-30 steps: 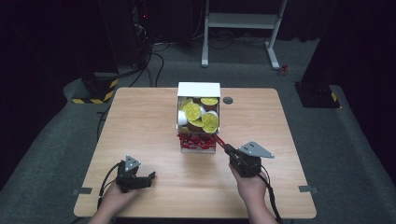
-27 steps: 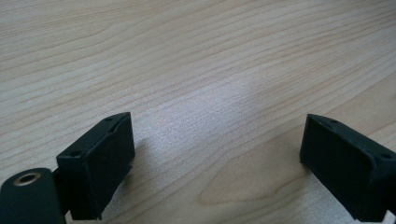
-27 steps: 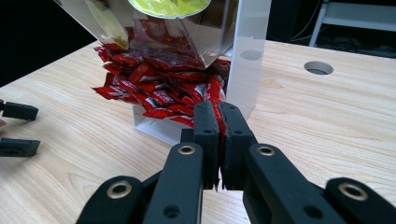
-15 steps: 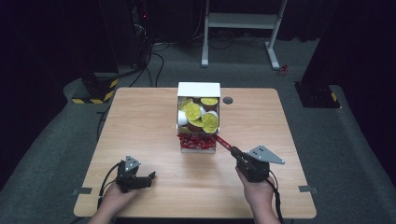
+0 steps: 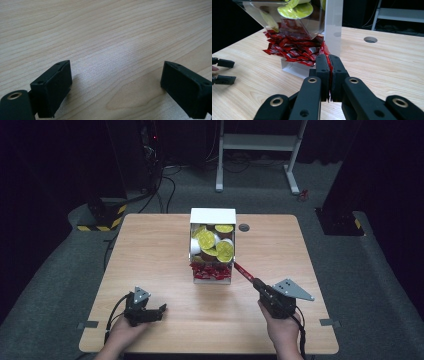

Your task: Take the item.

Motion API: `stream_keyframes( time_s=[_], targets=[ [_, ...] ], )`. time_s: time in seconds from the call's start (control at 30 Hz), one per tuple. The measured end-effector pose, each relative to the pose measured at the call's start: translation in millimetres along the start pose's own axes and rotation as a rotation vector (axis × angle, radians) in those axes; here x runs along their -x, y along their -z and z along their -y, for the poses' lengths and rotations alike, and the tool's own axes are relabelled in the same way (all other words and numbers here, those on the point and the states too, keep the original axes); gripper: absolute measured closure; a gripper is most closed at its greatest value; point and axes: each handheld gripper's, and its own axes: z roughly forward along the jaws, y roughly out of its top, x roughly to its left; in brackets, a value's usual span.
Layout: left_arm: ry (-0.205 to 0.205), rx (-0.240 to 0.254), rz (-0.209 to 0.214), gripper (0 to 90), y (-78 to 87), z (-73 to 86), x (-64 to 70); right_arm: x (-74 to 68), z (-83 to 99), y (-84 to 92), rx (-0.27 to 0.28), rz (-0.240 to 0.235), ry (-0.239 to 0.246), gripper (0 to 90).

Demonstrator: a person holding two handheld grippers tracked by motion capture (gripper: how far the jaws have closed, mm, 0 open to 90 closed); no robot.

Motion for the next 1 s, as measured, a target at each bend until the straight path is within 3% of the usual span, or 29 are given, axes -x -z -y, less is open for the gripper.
stream_keyframes(
  time_s=[0.67, 1.0],
  targets=[
    [-0.002, 0.000, -0.001, 10.4, 0.1, 0.0, -0.2, 26.4, -6.4, -7.0, 0.001, 0.087, 0.006, 87.6],
    [-0.001, 0.000, -0.001, 10.4, 0.1, 0.0, -0.2, 31.1, -14.1, -15.5, 0.010, 0.113, 0.017, 87.6]
  ],
)
